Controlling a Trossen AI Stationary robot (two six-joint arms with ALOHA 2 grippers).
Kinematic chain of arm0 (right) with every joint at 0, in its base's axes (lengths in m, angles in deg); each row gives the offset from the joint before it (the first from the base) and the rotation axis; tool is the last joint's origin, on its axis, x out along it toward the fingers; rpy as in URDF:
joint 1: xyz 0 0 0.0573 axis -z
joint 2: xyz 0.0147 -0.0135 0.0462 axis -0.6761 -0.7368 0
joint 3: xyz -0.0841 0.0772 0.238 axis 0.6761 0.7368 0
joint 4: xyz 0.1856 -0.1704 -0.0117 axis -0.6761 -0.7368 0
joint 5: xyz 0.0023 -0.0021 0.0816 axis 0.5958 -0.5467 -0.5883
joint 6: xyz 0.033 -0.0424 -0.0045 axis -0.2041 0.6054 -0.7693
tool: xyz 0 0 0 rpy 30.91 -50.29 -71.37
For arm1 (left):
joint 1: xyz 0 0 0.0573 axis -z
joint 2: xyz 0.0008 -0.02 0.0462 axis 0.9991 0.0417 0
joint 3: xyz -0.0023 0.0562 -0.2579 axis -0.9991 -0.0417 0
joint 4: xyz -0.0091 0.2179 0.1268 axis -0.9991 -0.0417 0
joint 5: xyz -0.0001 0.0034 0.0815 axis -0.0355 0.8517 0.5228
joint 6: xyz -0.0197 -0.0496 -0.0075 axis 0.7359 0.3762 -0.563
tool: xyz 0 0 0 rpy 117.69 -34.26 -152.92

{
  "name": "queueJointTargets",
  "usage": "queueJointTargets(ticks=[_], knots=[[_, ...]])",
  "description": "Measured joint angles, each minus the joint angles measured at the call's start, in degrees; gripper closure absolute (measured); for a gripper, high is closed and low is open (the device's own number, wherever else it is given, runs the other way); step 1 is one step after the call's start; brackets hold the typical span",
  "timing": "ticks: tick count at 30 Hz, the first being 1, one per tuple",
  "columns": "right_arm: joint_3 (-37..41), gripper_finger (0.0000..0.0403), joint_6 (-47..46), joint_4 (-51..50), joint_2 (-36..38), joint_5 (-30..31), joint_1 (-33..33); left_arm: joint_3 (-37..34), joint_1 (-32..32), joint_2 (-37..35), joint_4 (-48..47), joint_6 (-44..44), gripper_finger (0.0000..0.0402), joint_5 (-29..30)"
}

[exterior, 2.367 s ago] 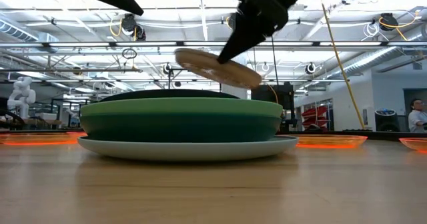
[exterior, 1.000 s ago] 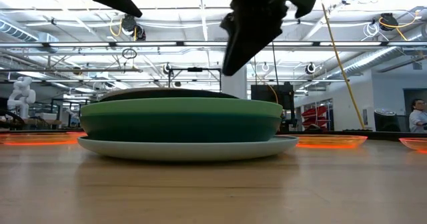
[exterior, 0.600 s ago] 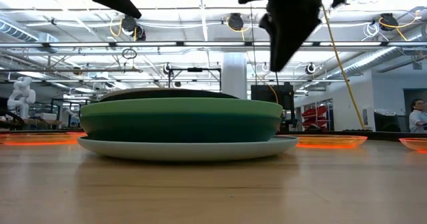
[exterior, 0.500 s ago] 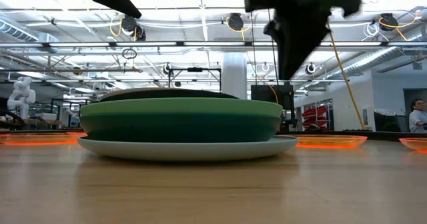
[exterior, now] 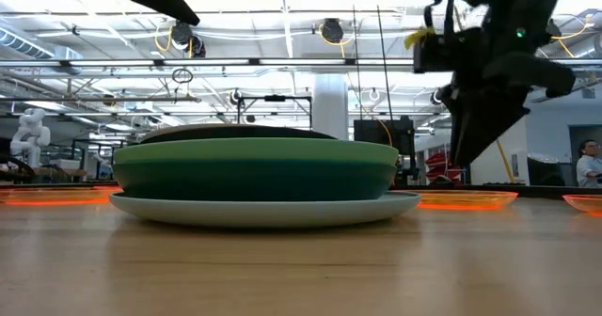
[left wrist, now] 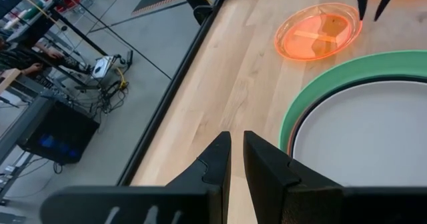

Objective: Stack plastic plates
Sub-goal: Stack the top right orange plate on the gray plate

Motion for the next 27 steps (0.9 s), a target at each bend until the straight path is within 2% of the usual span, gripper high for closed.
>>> queueJointTargets(ticks=[6, 15, 24, 27], knots=[[4.7, 0.0306, -4.3, 2.2, 0.2, 0.1, 0.1, 0.0, 0.0, 0.0, 0.0, -0.1, 0.0352, 0.0], [5.5, 0.0250, -5.2, 2.8, -2.0, 1.8, 0.4, 0.0, 0.0, 0.0, 0.2, -0.6, 0.0352, 0.0], [5.4, 0.0249, -5.1, 3.2, -5.0, 2.7, 0.6, 0.0, 0.0, 0.0, -0.1, -0.6, 0.0352, 0.0], [5.4, 0.0260, -4.9, 3.2, -5.0, 3.0, 0.6, 0.0, 0.0, 0.0, 0.0, -0.9, 0.0352, 0.0]])
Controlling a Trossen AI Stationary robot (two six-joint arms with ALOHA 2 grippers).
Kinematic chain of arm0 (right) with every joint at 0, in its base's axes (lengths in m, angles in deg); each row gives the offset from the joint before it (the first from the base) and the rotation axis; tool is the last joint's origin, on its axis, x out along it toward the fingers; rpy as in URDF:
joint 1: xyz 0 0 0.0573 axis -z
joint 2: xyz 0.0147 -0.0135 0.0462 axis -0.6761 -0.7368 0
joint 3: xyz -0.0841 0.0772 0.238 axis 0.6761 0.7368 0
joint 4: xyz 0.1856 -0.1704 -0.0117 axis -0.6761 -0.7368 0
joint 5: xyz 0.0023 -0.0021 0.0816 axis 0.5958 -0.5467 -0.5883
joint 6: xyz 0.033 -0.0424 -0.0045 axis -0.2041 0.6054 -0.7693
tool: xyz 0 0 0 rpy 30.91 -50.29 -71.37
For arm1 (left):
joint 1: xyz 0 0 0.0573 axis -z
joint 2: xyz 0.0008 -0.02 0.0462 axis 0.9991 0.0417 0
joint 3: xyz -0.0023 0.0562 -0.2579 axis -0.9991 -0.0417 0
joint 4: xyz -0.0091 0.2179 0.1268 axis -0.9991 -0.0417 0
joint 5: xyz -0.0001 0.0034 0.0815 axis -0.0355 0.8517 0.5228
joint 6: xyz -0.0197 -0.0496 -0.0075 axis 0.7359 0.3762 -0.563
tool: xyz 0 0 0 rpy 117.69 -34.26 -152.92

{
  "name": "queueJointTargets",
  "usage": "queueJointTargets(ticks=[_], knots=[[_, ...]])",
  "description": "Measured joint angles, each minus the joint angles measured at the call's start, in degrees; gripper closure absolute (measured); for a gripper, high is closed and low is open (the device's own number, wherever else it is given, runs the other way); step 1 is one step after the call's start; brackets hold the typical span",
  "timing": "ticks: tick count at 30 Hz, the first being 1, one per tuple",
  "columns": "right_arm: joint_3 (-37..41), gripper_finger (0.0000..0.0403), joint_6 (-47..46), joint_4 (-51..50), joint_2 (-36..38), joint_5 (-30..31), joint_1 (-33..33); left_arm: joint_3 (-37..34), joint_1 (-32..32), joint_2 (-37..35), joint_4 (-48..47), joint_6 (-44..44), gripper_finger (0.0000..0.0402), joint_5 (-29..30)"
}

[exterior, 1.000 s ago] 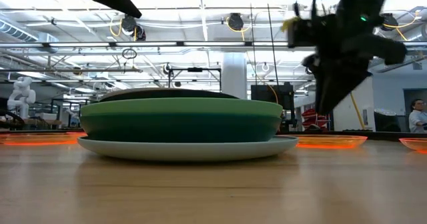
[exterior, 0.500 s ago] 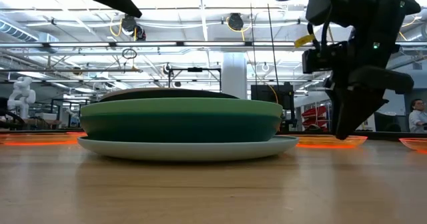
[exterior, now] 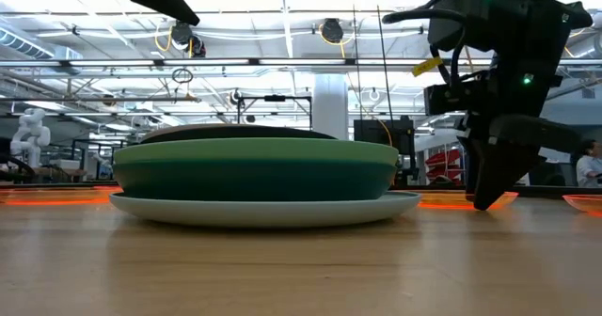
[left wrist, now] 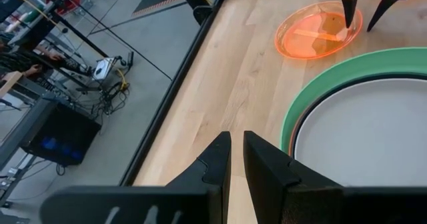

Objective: Stack plastic plates
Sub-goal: Stack the top right orange plate on the gray plate

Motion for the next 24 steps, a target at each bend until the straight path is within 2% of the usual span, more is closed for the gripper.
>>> queueJointTargets(ticks=[15, 24], knots=[[-1.1, 0.0393, 4.4, 0.2, -0.2, 1.6, 0.1, 0.0, 0.0, 0.0, 0.0, -0.2, 0.0352, 0.0], [-5.8, 0.0398, 6.8, -3.7, -0.1, 1.9, 0.1, 0.0, 0.0, 0.0, 0.0, -0.3, 0.0352, 0.0]])
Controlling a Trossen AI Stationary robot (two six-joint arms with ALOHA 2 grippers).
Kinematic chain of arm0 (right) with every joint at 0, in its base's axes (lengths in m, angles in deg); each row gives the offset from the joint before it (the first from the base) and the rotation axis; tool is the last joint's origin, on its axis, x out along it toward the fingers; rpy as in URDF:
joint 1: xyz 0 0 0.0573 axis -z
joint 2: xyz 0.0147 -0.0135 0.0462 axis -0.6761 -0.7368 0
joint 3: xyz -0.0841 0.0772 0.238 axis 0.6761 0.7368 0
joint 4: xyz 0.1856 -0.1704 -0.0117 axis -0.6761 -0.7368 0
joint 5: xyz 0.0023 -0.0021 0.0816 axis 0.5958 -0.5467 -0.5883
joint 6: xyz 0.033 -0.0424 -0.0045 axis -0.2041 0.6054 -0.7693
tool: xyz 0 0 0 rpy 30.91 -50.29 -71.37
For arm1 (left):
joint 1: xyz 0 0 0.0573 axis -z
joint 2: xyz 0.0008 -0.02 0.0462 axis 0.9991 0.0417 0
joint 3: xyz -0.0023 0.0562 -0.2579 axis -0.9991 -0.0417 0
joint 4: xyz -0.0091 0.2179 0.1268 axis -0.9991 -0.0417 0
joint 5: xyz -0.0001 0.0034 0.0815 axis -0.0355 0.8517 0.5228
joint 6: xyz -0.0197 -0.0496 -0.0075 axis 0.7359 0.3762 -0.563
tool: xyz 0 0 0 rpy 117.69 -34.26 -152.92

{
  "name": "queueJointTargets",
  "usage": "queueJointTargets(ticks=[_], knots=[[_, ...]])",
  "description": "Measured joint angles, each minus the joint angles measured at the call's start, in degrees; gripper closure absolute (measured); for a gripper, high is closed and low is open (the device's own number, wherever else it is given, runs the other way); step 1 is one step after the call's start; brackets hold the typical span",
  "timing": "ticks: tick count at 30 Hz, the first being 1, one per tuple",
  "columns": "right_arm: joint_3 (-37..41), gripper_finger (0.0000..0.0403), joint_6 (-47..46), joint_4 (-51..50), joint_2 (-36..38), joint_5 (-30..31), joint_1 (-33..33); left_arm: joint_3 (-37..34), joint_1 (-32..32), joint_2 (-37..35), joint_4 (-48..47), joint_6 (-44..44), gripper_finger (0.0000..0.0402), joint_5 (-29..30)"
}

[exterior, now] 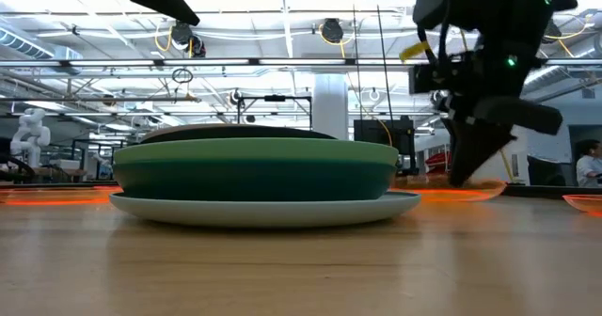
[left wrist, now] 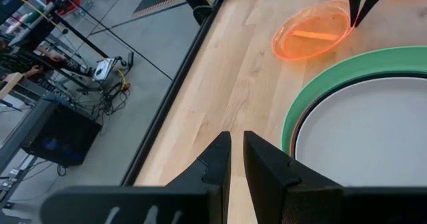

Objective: Stack plastic plates
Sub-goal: Stack the top right orange plate on the gray plate

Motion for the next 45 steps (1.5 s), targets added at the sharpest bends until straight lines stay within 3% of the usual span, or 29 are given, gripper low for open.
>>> queueJointTargets(ticks=[8, 16, 22, 31, 36, 45], knots=[[-10.3, 0.0401, 3.6, -5.7, 0.0, 2.8, 0.0, 0.0, 0.0, 0.0, 0.0, 0.0, 0.0352, 0.0], [-20.1, 0.0402, 11.1, -0.9, 0.0, 2.6, -2.1, 0.0, 0.0, 0.0, -0.1, -0.4, 0.0352, 0.0], [-23.0, 0.0402, 16.4, 6.8, -0.8, 1.1, -4.1, 0.0, 0.0, 0.0, -0.2, -0.5, 0.0352, 0.0], [-32.2, 0.0402, 20.8, 6.1, -11.2, -4.8, -5.5, 0.0, 0.0, 0.0, -0.2, -0.5, 0.0352, 0.0], [-37.2, 0.0403, 22.8, 1.4, -16.7, -5.1, -5.5, 0.0, 0.0, 0.0, -0.2, -0.5, 0.0352, 0.0], [-38.3, 0.0399, 24.2, 0.7, -20.4, -5.2, -5.4, 0.0, 0.0, 0.0, -0.2, -0.5, 0.0352, 0.0]])
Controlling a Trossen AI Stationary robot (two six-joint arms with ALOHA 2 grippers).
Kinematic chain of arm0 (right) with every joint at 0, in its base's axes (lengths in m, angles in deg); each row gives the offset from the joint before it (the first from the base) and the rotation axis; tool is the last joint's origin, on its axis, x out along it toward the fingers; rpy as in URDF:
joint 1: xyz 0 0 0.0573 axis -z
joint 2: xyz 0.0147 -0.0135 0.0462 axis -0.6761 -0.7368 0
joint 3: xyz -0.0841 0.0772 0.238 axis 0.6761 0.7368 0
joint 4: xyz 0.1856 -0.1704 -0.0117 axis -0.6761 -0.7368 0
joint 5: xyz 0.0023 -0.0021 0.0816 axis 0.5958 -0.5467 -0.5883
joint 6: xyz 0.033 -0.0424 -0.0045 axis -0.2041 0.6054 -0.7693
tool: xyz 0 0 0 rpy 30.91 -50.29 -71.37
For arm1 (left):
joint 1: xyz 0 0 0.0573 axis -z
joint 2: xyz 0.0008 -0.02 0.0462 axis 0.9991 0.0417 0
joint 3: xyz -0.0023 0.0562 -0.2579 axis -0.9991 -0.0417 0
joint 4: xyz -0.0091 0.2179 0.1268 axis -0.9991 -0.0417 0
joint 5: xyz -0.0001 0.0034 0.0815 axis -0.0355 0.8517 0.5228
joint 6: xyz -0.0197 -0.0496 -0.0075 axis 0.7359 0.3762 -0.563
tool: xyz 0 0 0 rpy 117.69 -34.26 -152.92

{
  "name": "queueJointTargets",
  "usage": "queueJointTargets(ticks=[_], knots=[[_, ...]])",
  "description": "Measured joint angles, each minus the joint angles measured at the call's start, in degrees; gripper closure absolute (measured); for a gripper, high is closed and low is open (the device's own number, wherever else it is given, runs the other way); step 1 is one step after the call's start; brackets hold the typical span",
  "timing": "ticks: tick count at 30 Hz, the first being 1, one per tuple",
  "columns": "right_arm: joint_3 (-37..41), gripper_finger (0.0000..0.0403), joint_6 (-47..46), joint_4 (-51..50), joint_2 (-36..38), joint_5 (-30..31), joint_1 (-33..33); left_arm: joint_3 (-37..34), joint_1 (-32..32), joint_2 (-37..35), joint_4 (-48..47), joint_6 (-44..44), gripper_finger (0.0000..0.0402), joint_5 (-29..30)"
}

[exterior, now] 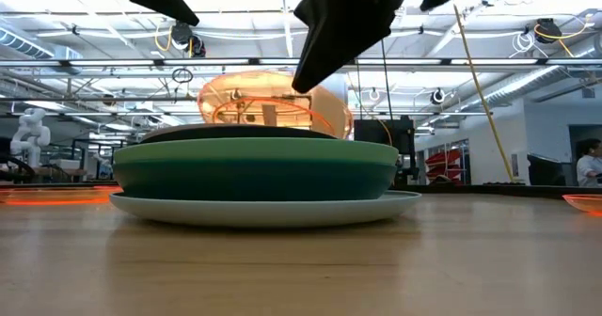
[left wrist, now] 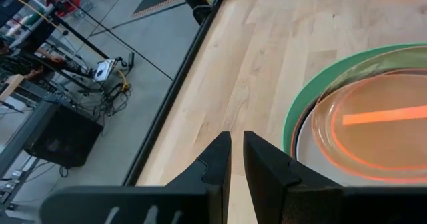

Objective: Stack plastic plates
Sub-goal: Stack the top right orange plate on the gray plate, then stack the right orange plate on the orange plate

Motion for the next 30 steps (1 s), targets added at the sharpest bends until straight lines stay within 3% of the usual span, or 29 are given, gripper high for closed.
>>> queueJointTargets(ticks=[17, 25, 30], knots=[[0.0, 0.0326, -0.6, -0.1, -0.6, 0.2, 0.0, 0.0, 0.0, 0.0, 0.0, 0.1, 0.0352, 0.0], [0.0, 0.0321, -4.1, -7.8, 1.1, 4.8, 0.1, 0.0, 0.0, 0.0, 0.0, 2.2, 0.0352, 0.0], [0.0, 0.0321, -2.0, -7.4, 2.4, 4.9, 0.0, 0.0, 0.0, 0.0, 0.0, 3.1, 0.0352, 0.0]])
